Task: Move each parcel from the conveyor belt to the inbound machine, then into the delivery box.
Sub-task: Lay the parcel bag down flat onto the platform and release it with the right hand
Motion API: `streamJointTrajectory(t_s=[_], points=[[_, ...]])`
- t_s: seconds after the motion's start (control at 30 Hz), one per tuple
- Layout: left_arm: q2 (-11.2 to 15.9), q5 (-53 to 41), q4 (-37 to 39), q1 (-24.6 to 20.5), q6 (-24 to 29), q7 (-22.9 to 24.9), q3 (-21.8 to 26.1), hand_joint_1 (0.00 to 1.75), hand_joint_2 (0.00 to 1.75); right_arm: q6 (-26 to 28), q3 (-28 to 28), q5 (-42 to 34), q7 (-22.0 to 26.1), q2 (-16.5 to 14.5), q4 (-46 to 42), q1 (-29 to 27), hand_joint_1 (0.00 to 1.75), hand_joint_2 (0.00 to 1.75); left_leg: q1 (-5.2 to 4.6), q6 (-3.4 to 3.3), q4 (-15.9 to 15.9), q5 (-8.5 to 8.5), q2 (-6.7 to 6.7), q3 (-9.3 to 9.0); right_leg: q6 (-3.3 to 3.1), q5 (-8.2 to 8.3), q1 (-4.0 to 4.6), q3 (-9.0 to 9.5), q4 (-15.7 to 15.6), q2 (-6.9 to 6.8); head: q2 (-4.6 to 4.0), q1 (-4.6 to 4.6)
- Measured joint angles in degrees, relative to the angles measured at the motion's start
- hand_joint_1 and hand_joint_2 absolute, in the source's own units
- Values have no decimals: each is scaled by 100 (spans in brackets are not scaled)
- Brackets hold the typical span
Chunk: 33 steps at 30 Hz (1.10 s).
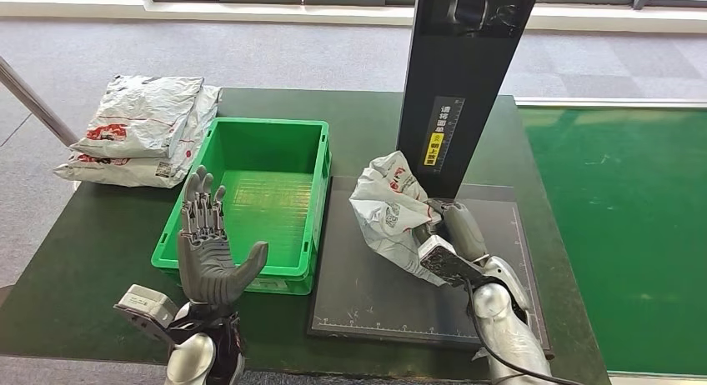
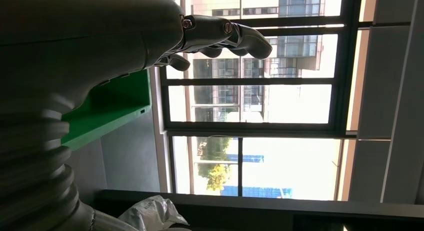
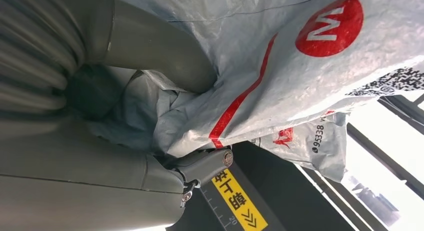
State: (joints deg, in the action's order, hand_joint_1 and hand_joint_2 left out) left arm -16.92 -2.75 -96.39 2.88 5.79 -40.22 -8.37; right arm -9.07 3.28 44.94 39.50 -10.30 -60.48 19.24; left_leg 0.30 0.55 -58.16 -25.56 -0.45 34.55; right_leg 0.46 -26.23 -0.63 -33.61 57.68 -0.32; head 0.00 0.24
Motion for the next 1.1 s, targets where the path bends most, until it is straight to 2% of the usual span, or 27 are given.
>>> streamJointTrajectory(t_s=[0.03, 0.1, 0.17, 0.37, 0.57, 1.1], points=[[0, 0, 5, -1, 0, 0, 0, 0, 175, 0, -2, 0, 2, 4, 5, -3, 87, 175, 0, 0, 0, 0, 0, 0, 0, 0, 0, 0, 0, 0, 0, 0], [0, 0, 15, -1, 1, 0, 0, 0, 175, 11, -2, -5, -6, 11, 15, -5, 0, 87, 0, 0, 0, 0, 1, 0, 0, 0, 0, 0, 0, 1, 1, 0], [0, 0, 26, -2, 5, 0, 0, 0, 175, 59, -2, -66, -61, 17, 21, -6, 0, 0, 0, 0, 0, 0, 1, 0, 0, 0, 0, 0, 0, 1, 1, 0], [0, 0, 76, -4, 15, 0, 0, 0, 175, 91, -1, -454, -250, 34, 6, -4, 0, 0, 0, 0, -1, 0, 2, -1, 0, 0, -1, -1, 0, 2, 0, 0], [0, -1, 125, -8, 15, 0, 0, 0, 175, -179, 59, -811, -330, 45, -79, -5, 0, 0, 0, 0, -1, 0, 3, -1, 0, 0, 0, -4, 0, 4, 0, 1], [0, -2, 158, -11, 17, 0, 0, 0, 175, -245, 76, -896, -353, 70, -111, -4, 0, 0, 0, 0, -1, 0, 6, -1, 0, 0, 0, -5, 0, 9, 0, 0]])
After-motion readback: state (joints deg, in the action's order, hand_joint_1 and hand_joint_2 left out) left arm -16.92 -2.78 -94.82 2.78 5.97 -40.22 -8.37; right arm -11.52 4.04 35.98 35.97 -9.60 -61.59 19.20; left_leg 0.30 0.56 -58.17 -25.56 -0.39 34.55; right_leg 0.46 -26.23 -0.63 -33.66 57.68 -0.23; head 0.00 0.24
